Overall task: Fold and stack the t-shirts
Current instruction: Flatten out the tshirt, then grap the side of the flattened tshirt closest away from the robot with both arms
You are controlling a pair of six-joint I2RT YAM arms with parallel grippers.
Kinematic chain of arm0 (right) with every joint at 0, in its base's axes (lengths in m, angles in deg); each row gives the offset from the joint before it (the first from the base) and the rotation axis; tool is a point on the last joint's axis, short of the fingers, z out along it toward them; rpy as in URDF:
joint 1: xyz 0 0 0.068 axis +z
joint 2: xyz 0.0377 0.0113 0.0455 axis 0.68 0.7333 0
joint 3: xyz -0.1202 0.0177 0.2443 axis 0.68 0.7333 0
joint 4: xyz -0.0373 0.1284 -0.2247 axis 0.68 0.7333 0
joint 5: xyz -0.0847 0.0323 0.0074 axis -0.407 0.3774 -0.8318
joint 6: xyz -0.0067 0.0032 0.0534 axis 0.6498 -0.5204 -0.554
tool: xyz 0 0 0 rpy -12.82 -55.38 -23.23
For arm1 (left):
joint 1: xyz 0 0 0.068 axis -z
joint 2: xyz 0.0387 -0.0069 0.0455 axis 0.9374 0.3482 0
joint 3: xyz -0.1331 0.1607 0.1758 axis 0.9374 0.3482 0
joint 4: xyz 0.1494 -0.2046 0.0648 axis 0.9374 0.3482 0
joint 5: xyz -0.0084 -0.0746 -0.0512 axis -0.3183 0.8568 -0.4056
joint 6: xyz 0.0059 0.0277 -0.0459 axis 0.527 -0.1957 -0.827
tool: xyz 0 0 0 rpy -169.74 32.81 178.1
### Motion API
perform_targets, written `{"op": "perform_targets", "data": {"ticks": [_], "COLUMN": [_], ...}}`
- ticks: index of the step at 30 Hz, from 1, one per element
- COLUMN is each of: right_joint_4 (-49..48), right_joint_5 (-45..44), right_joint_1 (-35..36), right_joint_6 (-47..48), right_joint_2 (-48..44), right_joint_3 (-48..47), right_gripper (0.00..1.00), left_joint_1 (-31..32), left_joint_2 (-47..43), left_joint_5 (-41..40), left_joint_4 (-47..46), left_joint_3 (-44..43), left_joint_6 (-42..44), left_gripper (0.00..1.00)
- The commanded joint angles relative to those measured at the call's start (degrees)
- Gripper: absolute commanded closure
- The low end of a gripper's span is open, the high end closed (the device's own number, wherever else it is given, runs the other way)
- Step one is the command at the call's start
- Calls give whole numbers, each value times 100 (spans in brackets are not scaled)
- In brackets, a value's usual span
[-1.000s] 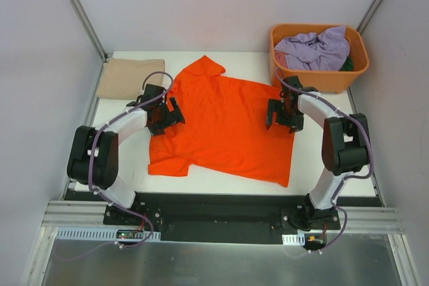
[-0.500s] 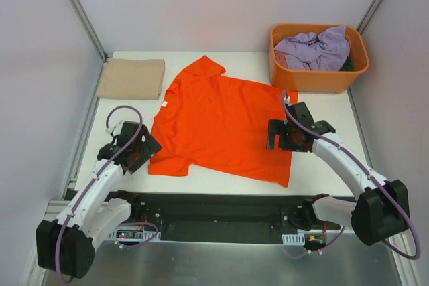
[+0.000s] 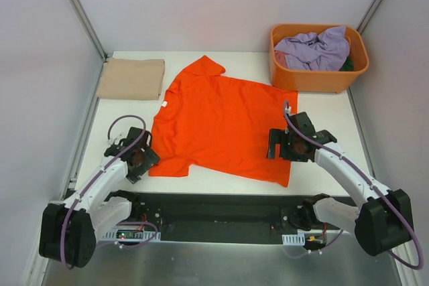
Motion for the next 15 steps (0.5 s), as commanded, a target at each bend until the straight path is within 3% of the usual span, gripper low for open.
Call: {"op": "perform_targets", "data": {"ticks": [1, 8, 12, 15], "right_joint_4": [15, 77, 77, 77], "right_joint_5": [15, -64, -99, -90], "right_joint_1": [33, 33, 24, 33], "right_joint_6": [-102, -137, -154, -172], "right_joint_2": [-110, -207, -207, -225], "right_joint_3": [72, 142, 177, 221], "right_gripper": [4, 4, 4, 4], "left_joint_1": [-43, -43, -43, -43], "left_joint_2": [222, -260, -603, -560], "left_joint_5": [-23, 504, 346, 268], "left_joint_4": [-43, -34, -43, -60], "left_joint_3": [-75, 127, 215, 207], "left_joint_6": [-18, 18, 18, 70], "left_gripper": [25, 38, 48, 50]}}
